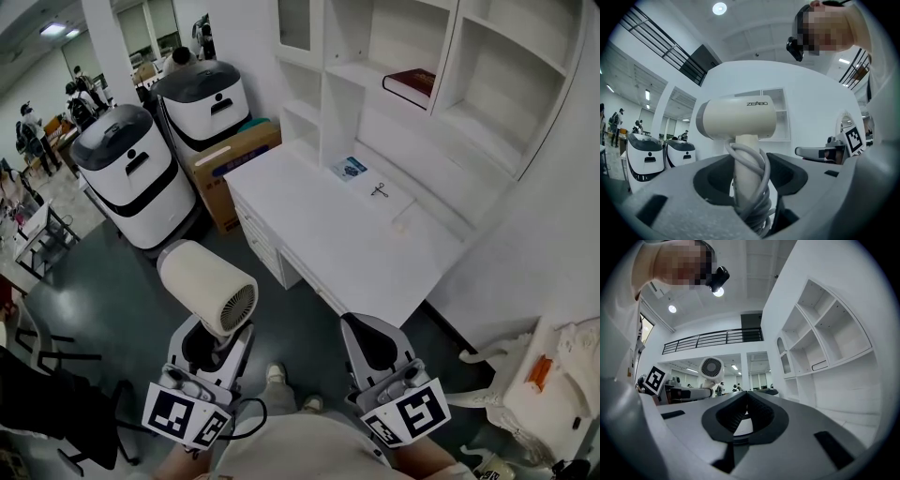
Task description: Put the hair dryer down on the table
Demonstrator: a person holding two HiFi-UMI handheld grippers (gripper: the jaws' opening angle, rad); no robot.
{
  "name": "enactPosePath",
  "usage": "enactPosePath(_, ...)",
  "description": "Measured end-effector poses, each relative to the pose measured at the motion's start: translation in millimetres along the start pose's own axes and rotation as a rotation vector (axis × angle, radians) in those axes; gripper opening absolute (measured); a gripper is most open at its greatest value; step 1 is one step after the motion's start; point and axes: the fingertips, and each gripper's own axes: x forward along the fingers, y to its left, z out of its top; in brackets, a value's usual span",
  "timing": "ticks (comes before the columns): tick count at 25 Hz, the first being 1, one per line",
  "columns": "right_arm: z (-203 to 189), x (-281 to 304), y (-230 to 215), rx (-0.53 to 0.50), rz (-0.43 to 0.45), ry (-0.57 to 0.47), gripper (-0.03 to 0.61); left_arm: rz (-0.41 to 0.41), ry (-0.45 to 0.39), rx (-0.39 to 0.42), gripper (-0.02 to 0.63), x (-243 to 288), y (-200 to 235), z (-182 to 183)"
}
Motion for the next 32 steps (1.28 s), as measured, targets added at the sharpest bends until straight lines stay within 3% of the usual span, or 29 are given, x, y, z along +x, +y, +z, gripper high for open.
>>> enactPosePath(14,-9.7,65.2,-25.8,-0.035,0.021,0.012,0.020,0.008,-0.030,-0.007,0.219,41.1,50.7,-6.9)
enactPosePath(32,-32.8,246.6,-93.6,-0.029,-0.012,0.054,0.020,-0.014,-0.033,-0.022,0.219,160.9,201.5,-10.8)
